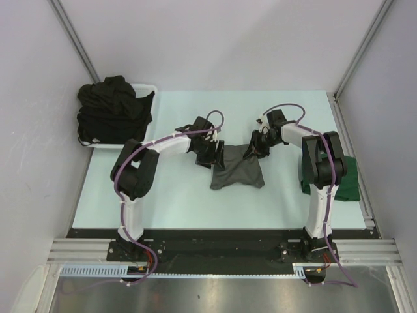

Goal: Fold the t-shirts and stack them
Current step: Put the neatly folded tshirt into the corner of the board with both arms

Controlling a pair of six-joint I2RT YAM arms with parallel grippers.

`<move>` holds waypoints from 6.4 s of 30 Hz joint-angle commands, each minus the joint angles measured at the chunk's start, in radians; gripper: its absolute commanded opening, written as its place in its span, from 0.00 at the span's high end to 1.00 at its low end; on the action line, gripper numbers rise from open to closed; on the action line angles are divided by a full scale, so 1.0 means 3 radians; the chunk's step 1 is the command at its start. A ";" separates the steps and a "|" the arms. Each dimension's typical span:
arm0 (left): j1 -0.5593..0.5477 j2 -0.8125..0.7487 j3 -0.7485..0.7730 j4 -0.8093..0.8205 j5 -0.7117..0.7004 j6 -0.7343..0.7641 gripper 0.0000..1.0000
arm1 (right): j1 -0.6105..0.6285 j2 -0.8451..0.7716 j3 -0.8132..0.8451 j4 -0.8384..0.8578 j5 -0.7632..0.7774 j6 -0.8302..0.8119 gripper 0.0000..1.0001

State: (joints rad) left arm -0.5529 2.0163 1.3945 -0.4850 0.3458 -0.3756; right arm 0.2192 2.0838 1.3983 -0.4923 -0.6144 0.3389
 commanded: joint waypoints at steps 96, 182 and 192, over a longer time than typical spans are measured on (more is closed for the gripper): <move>-0.0090 0.0023 0.1518 -0.0648 0.0095 0.0255 1.00 | -0.0137 -0.0488 0.0662 -0.0328 0.0458 -0.0312 1.00; -0.1445 0.0795 0.2710 -0.0046 0.0191 -0.0261 1.00 | -0.0894 -0.2600 -0.0473 -0.0655 0.2544 -0.0624 1.00; -0.1445 0.0857 0.2644 0.0420 0.0647 -0.0538 1.00 | -0.0971 -0.2585 -0.0570 -0.0634 0.3050 -0.0695 1.00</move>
State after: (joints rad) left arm -0.9794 2.2910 2.1696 -0.4183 0.4500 -0.4961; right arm -0.0437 1.3273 1.2335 -0.7372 0.1768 0.1528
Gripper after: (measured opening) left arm 0.026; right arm 0.148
